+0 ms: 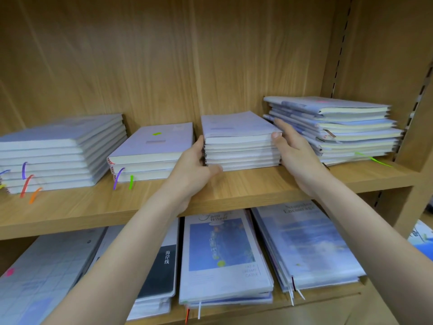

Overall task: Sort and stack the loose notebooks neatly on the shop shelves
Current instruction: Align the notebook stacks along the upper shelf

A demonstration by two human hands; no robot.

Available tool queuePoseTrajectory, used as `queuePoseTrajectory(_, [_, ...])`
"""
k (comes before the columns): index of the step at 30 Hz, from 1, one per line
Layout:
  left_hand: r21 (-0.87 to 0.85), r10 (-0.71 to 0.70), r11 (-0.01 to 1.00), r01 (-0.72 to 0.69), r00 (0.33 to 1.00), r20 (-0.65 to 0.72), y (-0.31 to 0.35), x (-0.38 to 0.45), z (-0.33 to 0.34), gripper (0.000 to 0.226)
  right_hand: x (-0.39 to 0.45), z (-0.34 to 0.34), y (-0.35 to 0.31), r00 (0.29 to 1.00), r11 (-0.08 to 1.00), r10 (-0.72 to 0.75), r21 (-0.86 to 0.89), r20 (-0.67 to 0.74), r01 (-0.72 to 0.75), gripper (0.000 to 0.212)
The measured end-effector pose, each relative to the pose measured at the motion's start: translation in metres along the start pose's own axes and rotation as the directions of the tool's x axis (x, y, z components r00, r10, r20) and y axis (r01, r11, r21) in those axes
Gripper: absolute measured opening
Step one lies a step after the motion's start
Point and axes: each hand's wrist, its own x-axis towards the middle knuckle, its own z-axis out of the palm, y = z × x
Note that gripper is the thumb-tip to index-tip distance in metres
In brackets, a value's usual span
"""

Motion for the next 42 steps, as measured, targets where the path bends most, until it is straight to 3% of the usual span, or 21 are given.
queuePoseTrajectory(9, [0.046,-0.010,0.999,0.010,1.000,0.006,0.002,-0.008,0.000,0.059,-0.003,-0.001,-0.001,0.999,0.979,-0.016,-0.200,0.042,0.024,0.055])
queuePoseTrajectory(17, [0.277,0.006,0.961,-0.005,1.000,-0.005,-0.001,-0.002,-0.003,0.056,-0.007,-0.001,-0.008,1.000,0.967,-0.015,-0.254,0.024,0.021,0.056])
queuePoseTrajectory(21, [0.395,-0.019,0.918,0.026,1.000,-0.021,-0.001,0.000,-0.004,0.046,-0.011,0.000,-0.012,0.999,0.940,-0.041,-0.337,0.026,0.047,0.067])
queuePoseTrajectory(26, [0.501,0.048,0.865,0.025,0.990,-0.132,-0.005,0.007,-0.001,0.051,-0.008,-0.001,-0.015,0.985,0.847,-0.030,-0.520,0.167,0.114,0.079])
queuePoseTrajectory(31, [0.499,0.056,0.863,0.080,0.966,-0.252,-0.014,0.010,0.004,0.033,-0.010,0.001,-0.012,0.989,0.832,-0.044,-0.543,0.143,0.116,0.080])
queuePoseTrajectory(39, [0.722,0.183,0.691,-0.004,0.968,-0.171,-0.019,0.006,0.007,0.045,-0.009,0.000,-0.009,0.988,0.820,-0.063,-0.557,0.141,0.132,0.080])
queuePoseTrajectory(42, [0.711,0.153,0.703,0.013,0.974,-0.169,-0.016,0.007,0.007,0.053,-0.009,0.000,-0.011,0.989,0.822,-0.068,-0.555,0.132,0.130,0.080])
